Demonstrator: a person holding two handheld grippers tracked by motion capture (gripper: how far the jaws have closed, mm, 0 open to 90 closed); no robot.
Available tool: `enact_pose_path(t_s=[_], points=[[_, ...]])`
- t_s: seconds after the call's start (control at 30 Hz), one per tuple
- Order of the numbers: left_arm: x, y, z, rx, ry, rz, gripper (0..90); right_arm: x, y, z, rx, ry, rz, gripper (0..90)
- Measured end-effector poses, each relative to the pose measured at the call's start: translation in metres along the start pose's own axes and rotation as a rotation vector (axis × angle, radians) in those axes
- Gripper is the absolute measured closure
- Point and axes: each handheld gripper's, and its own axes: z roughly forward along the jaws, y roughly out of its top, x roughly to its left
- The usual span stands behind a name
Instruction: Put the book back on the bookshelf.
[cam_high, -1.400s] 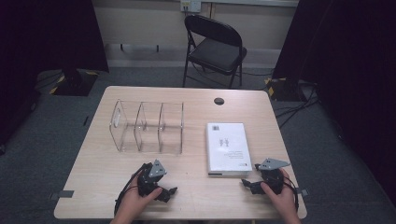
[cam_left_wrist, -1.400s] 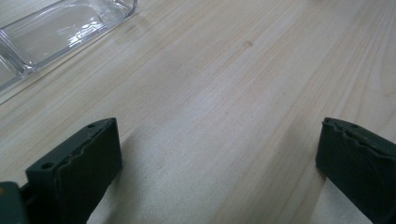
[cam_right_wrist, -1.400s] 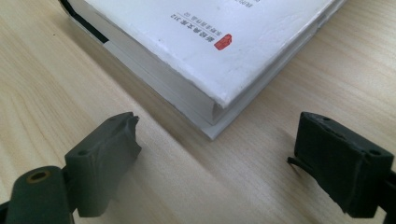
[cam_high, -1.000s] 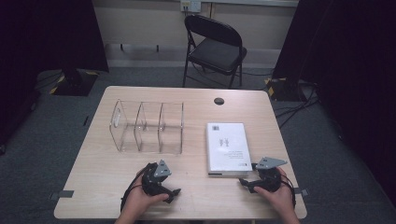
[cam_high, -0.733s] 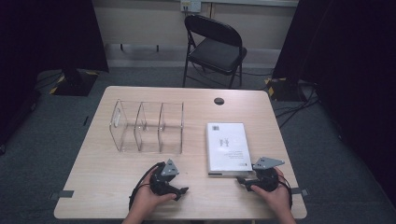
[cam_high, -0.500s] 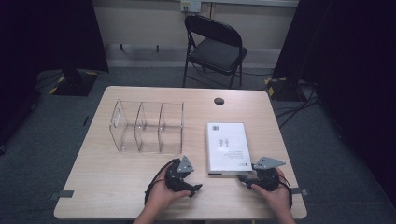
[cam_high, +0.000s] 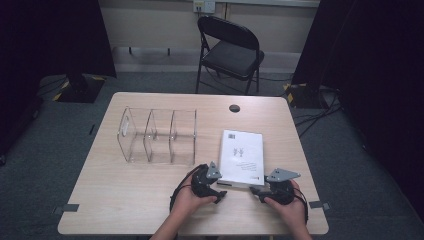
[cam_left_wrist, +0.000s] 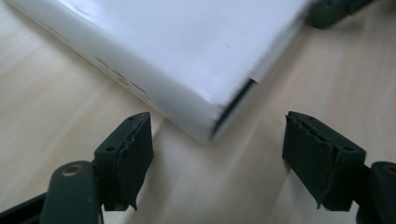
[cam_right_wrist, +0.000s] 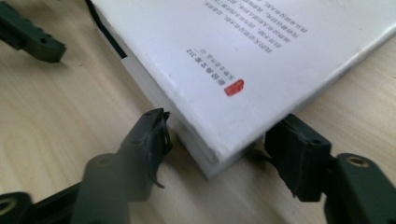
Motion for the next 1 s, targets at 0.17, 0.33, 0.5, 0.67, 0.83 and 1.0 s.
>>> enact_pose_path(t_s=[0.17,0.33,0.5,0.67,0.83,1.0], points=[[0.009,0.006,0.007,-0.013,0.016,-0.015,26.7,-0.003,0.002,0.002,0.004,0.005,0.012,35.7],[0.010,0.006,0.002,0.001,0.017,0.016,39.1,-0.001,0.002,0.003,0.002,-0.009,0.014,35.7],[0.005,0.002,-0.004,0.008,0.043,0.041,41.6,0.006,0.002,0.002,0.003,-0.036,0.021,37.3],[-0.006,-0.002,-0.012,0.032,0.073,0.086,43.2,0.013,0.001,-0.001,0.007,-0.014,-0.005,38.4],[-0.014,-0.008,-0.021,0.047,0.065,0.124,47.2,0.020,-0.004,-0.005,-0.004,0.014,-0.014,39.1],[-0.017,-0.010,-0.022,0.048,0.055,0.098,42.2,0.020,-0.005,-0.007,0.002,0.033,0.008,39.3]])
